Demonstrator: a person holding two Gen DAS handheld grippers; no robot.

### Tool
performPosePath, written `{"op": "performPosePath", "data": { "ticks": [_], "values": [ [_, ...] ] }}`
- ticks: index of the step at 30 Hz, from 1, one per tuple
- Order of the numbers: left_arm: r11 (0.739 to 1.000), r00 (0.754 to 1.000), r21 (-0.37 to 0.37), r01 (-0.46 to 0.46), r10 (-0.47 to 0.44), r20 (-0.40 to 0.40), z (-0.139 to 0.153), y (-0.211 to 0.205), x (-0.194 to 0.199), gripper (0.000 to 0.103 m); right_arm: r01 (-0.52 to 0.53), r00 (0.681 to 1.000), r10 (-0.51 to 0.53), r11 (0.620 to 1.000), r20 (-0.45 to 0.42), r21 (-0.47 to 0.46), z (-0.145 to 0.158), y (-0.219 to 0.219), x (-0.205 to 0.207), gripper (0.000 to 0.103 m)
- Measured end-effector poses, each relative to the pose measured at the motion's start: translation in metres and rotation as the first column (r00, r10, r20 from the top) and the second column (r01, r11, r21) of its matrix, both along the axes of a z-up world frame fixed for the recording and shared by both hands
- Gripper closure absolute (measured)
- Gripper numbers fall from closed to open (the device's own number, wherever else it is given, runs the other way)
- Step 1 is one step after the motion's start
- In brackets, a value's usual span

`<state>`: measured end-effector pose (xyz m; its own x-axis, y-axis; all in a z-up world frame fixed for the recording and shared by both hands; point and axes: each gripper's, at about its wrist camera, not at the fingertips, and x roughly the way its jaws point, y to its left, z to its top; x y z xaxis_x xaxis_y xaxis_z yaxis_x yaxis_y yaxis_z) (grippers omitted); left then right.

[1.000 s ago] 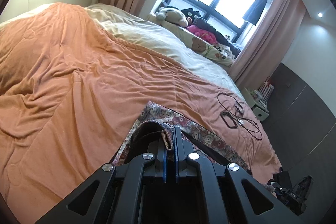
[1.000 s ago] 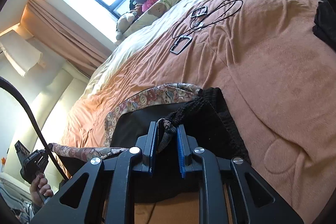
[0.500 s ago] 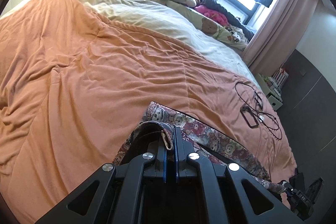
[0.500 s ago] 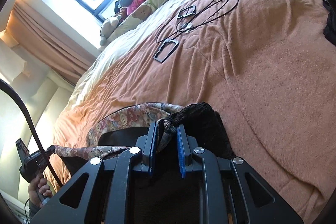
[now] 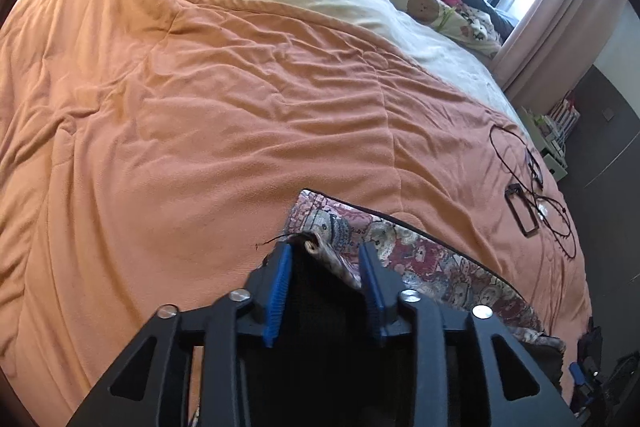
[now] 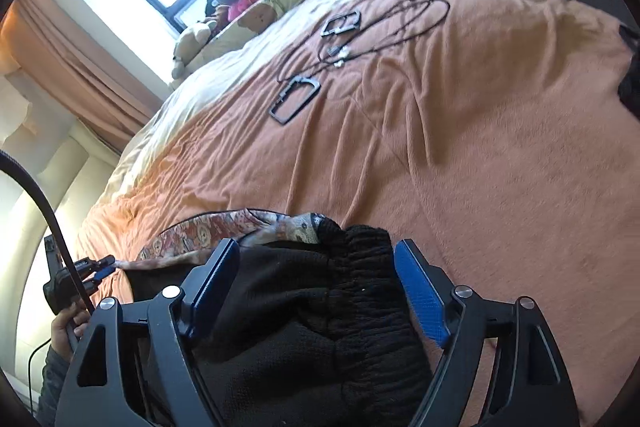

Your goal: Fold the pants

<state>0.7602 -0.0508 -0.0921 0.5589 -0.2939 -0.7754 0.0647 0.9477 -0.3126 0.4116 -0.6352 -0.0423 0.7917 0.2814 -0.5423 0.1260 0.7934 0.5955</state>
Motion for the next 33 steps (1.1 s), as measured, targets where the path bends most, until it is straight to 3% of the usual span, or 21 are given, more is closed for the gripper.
{"op": "performPosePath", "data": {
  "ticks": [6, 16, 23, 25, 26, 27, 29, 33],
  "values": [
    [0.995, 0.999, 0.089, 0.046, -0.046, -0.006, -0.009, 0.005, -0.004, 0.054, -0.040, 0.999, 0.036, 0.995, -0.041, -0.095, -0.003, 0.000, 0.001, 0.024],
    [0.958, 0.992, 0.260, 0.123, -0.123, -0.017, -0.037, -0.022, 0.017, 0.054, -0.106, 0.988, 0.085, 0.979, -0.126, -0.172, -0.004, 0.010, 0.016, 0.024],
    [0.929, 0.979, 0.317, 0.190, -0.202, 0.003, -0.051, -0.044, 0.039, 0.054, -0.118, 0.986, 0.093, 0.976, -0.138, -0.185, -0.008, 0.009, 0.027, 0.024],
    [0.923, 0.977, 0.332, 0.196, -0.211, 0.010, -0.054, -0.048, 0.043, 0.061, -0.118, 0.986, 0.091, 0.973, -0.138, -0.200, -0.009, 0.011, 0.031, 0.024],
    [0.919, 0.977, 0.344, 0.193, -0.213, 0.020, -0.055, -0.049, 0.044, 0.077, -0.114, 0.987, 0.086, 0.970, -0.135, -0.215, -0.009, 0.013, 0.033, 0.024],
    [0.915, 0.976, 0.355, 0.192, -0.214, 0.025, -0.055, -0.049, 0.044, 0.092, -0.110, 0.988, 0.082, 0.967, -0.129, -0.232, -0.009, 0.015, 0.034, 0.026],
    [0.911, 0.973, 0.364, 0.197, -0.226, 0.041, -0.054, -0.049, 0.044, 0.096, -0.111, 0.990, 0.084, 0.960, -0.114, -0.257, -0.008, 0.019, 0.034, 0.052],
    [0.917, 0.972, 0.369, 0.153, -0.207, 0.111, -0.038, -0.047, 0.038, 0.098, -0.105, 0.993, 0.083, 0.948, -0.083, -0.300, -0.004, 0.024, 0.030, 0.076]
  ]
}}
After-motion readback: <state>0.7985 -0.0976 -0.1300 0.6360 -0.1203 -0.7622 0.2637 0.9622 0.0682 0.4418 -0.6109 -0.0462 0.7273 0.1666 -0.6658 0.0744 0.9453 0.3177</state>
